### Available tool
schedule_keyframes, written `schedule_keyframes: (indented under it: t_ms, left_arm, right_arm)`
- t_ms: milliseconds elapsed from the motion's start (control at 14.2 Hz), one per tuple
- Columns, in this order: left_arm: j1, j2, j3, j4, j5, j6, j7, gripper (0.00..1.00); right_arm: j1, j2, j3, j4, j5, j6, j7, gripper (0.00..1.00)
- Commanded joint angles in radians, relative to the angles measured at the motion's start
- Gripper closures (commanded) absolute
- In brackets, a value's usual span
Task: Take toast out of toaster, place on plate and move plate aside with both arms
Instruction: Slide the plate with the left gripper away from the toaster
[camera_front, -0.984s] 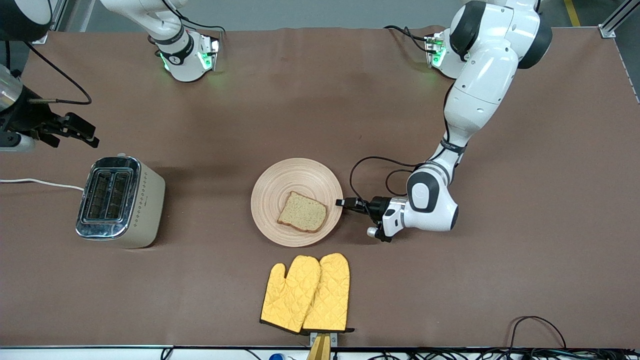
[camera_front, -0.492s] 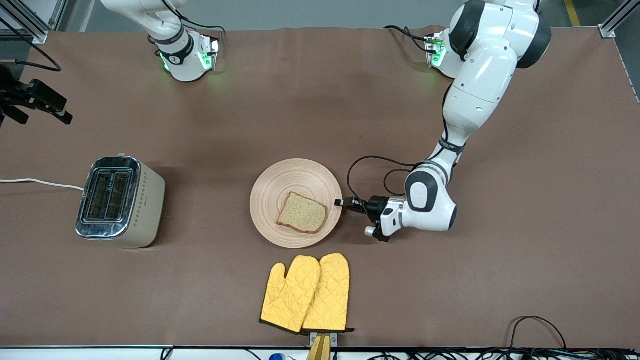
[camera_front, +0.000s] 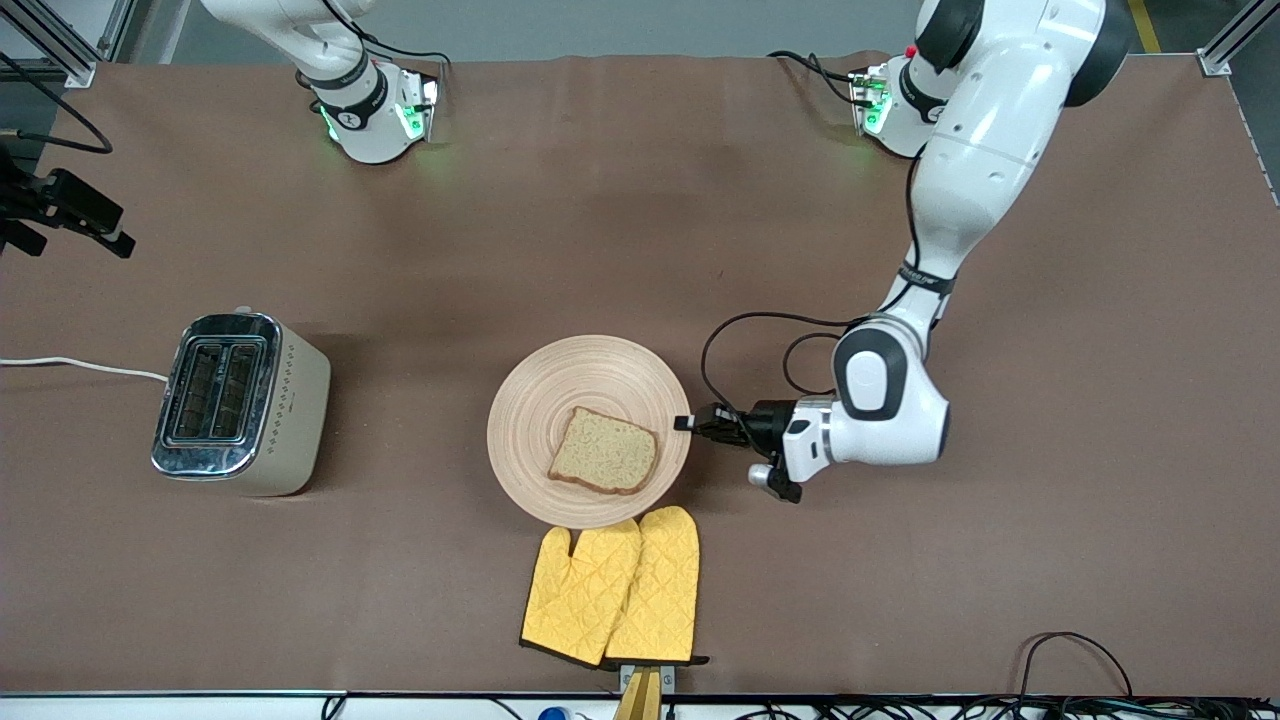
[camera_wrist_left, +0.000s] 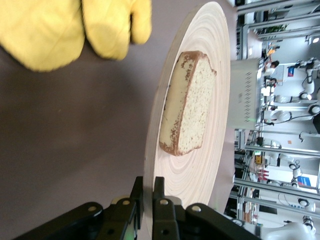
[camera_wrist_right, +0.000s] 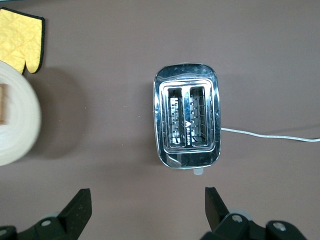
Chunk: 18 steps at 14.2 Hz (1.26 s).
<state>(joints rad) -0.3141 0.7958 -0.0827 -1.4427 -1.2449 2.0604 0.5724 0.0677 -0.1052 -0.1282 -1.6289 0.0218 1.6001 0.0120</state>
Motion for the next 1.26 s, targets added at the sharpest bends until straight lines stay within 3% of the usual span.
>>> schedule_keyframes:
  t_ms: [0, 422, 914, 1195]
  left_arm:
    - [0.119, -0.092, -0.005, -0.070, -0.007, -0.115, 0.003, 1.00]
    - [0.374, -0.125, 0.003, -0.102, 0.018, -0.227, 0.004, 1.00]
    - [0.628, -0.103, 0.001, -0.093, 0.315, -0.378, 0.029, 1.00]
    - [0.722, -0.063, 0.001, -0.097, 0.344, -0.434, 0.049, 1.00]
  right_arm:
    - [-0.017, 0.009, 0.018, 0.021, -0.035, -0.014, 0.006, 0.00]
    - [-0.011, 0.007, 0.022, 0.020, -0.046, -0.029, 0.011, 0.00]
    - [-0.013, 0.005, 0.022, 0.018, -0.046, -0.034, 0.011, 0.00]
    - [-0.014, 0.005, 0.022, 0.018, -0.046, -0.045, 0.011, 0.00]
